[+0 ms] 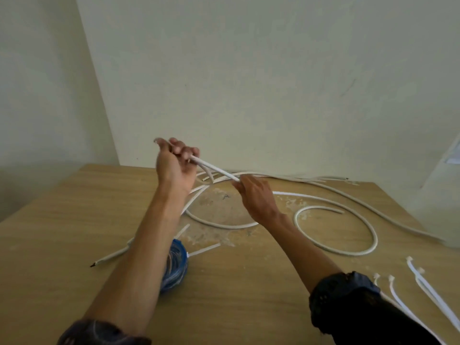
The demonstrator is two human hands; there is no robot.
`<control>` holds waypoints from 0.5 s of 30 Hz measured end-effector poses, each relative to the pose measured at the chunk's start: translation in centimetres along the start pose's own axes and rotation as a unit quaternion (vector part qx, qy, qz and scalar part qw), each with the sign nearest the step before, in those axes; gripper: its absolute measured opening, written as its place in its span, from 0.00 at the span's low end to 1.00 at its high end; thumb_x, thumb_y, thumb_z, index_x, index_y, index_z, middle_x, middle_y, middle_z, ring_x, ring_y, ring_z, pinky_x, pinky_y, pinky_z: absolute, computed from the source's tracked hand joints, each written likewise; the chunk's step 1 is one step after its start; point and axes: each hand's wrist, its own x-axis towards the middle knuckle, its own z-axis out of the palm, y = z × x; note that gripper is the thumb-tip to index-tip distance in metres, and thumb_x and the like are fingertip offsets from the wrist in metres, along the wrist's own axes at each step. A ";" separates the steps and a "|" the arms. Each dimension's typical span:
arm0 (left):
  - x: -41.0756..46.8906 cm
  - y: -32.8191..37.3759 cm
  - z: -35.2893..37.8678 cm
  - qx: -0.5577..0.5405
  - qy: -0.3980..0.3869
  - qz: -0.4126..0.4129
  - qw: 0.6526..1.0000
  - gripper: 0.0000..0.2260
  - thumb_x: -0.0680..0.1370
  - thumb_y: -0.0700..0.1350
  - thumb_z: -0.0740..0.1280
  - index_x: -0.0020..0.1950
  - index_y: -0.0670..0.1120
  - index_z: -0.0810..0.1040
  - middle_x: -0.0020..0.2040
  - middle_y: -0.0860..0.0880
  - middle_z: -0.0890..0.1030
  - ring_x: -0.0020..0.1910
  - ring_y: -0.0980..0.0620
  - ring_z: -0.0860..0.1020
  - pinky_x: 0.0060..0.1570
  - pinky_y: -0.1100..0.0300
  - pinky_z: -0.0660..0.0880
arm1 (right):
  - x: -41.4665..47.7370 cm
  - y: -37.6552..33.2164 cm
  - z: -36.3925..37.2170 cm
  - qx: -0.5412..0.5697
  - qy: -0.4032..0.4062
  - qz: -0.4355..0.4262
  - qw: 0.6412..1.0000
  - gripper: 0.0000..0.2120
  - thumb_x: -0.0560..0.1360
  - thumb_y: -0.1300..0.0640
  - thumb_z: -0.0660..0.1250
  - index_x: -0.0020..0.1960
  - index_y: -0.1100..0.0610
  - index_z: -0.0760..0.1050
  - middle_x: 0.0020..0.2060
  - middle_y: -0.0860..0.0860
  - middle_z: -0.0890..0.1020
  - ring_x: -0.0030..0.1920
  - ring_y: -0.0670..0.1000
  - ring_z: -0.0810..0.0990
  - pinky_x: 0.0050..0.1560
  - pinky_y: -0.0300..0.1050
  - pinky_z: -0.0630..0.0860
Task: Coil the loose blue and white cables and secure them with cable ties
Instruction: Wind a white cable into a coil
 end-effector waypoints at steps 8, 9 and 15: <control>0.2 3.1 -1.0 0.042 -0.131 -0.098 0.986 0.20 0.86 0.52 0.52 0.35 0.49 0.67 0.25 0.55 0.62 0.22 0.58 0.61 0.24 0.66 0.64 | 4.1 6.7 -3.4 -0.252 -0.077 0.136 0.955 0.16 0.85 0.46 0.55 0.62 0.52 0.77 0.60 0.57 0.75 0.60 0.60 0.72 0.59 0.55 0.66; 0.2 3.0 -1.3 0.062 -0.130 -0.104 0.984 0.21 0.85 0.52 0.52 0.34 0.50 0.66 0.25 0.54 0.62 0.24 0.57 0.61 0.23 0.66 0.63 | 4.9 6.6 -4.2 -0.261 -0.082 0.139 0.952 0.16 0.85 0.46 0.55 0.62 0.52 0.77 0.60 0.56 0.77 0.61 0.60 0.73 0.59 0.55 0.66; -0.5 0.4 -1.9 0.221 -0.109 -0.142 0.959 0.23 0.84 0.54 0.51 0.28 0.52 0.60 0.22 0.55 0.56 0.18 0.58 0.54 0.16 0.65 0.49 | 7.6 6.1 -5.3 -0.261 -0.095 0.166 0.946 0.11 0.82 0.47 0.63 0.57 0.49 0.82 0.57 0.55 0.77 0.61 0.59 0.73 0.60 0.55 0.66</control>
